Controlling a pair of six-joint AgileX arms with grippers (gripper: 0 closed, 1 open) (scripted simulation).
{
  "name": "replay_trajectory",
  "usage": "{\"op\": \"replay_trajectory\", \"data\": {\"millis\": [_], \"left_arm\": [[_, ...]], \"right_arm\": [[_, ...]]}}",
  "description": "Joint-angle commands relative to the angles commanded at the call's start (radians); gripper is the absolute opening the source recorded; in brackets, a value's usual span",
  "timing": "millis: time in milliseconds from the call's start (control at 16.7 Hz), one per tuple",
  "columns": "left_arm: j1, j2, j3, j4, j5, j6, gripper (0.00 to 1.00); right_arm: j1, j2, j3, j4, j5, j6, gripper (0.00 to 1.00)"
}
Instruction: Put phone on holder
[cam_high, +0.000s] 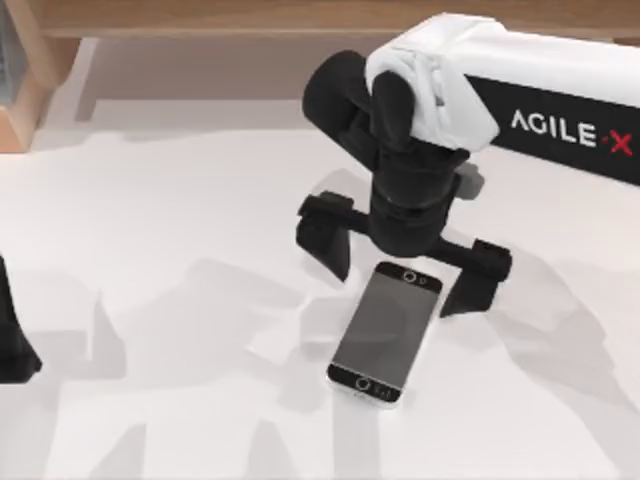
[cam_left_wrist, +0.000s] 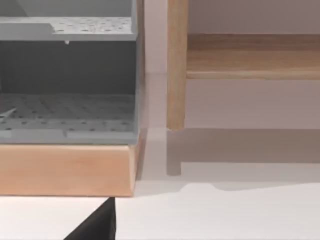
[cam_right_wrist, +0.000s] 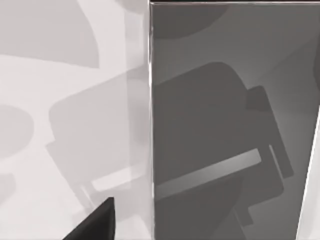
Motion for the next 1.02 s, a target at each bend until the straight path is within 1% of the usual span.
{"op": "replay_trajectory", "data": {"millis": [180, 300, 660, 960, 1020], "left_arm": [[0.0, 0.0, 0.0, 0.0, 0.0, 0.0, 1.0], [0.0, 0.0, 0.0, 0.0, 0.0, 0.0, 1.0], [0.0, 0.0, 0.0, 0.0, 0.0, 0.0, 1.0], [0.0, 0.0, 0.0, 0.0, 0.0, 0.0, 1.0], [0.0, 0.0, 0.0, 0.0, 0.0, 0.0, 1.0]], "right_arm": [[-0.004, -0.003, -0.005, 0.005, 0.001, -0.001, 1.0], [-0.003, 0.011, -0.034, 0.042, 0.0, -0.003, 1.0], [0.001, 0.091, -0.164, 0.259, 0.001, 0.002, 1.0], [0.001, 0.098, -0.173, 0.271, 0.001, 0.003, 1.0], [0.001, 0.098, -0.173, 0.271, 0.001, 0.003, 0.92]]}}
